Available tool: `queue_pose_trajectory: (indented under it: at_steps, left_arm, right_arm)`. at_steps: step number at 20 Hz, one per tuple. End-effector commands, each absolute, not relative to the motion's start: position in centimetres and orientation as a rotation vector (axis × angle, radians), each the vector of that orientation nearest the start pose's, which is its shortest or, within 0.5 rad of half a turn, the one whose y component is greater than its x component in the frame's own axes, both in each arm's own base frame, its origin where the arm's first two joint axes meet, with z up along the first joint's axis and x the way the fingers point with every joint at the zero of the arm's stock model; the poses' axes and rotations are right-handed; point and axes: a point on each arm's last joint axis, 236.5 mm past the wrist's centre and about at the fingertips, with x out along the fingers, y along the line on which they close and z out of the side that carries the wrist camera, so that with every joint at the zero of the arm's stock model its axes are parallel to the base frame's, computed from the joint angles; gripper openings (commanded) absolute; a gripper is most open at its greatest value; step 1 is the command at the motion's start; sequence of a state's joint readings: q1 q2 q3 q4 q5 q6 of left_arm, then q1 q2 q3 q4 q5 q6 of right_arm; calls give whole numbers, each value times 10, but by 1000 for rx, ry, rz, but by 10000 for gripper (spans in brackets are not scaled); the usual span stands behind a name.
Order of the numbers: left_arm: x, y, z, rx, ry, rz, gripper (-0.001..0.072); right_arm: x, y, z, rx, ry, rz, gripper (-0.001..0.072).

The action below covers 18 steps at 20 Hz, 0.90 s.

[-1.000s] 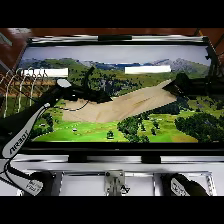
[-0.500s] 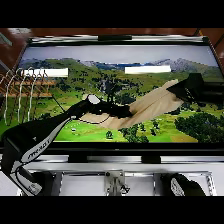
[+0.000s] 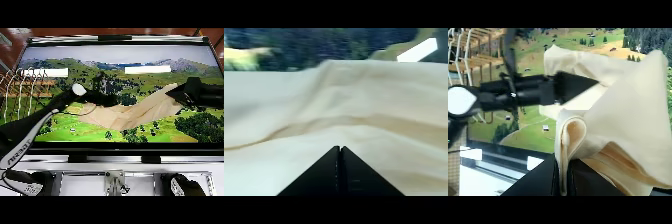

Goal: Fold the shirts.

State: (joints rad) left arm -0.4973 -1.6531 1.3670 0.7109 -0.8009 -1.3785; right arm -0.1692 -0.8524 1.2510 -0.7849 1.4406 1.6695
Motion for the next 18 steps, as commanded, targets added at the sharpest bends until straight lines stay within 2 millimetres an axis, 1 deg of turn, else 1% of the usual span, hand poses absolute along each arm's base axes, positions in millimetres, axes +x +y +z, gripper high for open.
queue_pose_trajectory:
  at_steps: [1,2,3,5,6,7,8,10,11,12,14,15,18]
  left_arm:
    - [425,-262,37,-241,1095,-595,31]
    - [434,-235,63,-237,1030,-556,32]
    - [441,-214,86,-246,973,-523,32]
    - [449,-170,130,-279,863,-454,32]
    - [450,-149,148,-292,819,-420,32]
    - [450,-128,163,-305,784,-384,33]
    - [447,-109,174,-314,764,-353,33]
    - [437,-77,186,-328,753,-299,33]
    - [431,-66,190,-332,757,-282,33]
    - [425,-57,192,-325,763,-272,33]
    - [414,-50,194,-310,782,-270,33]
    - [410,-50,194,-299,791,-277,33]
    - [406,-51,193,-285,802,-288,33]
  right_arm:
    - [317,142,222,632,938,508,75]
    - [327,162,218,622,932,549,75]
    - [338,183,216,625,918,592,75]
    - [355,240,211,660,891,705,75]
    - [359,267,205,677,894,751,75]
    - [362,290,194,691,913,784,75]
    - [362,314,177,698,948,809,75]
    - [360,353,142,714,1016,841,75]
    - [361,369,127,731,1039,850,75]
    - [363,380,115,752,1053,851,75]
    - [372,395,95,793,1066,835,75]
    - [378,399,87,815,1074,826,75]
    - [392,412,81,877,1084,832,75]
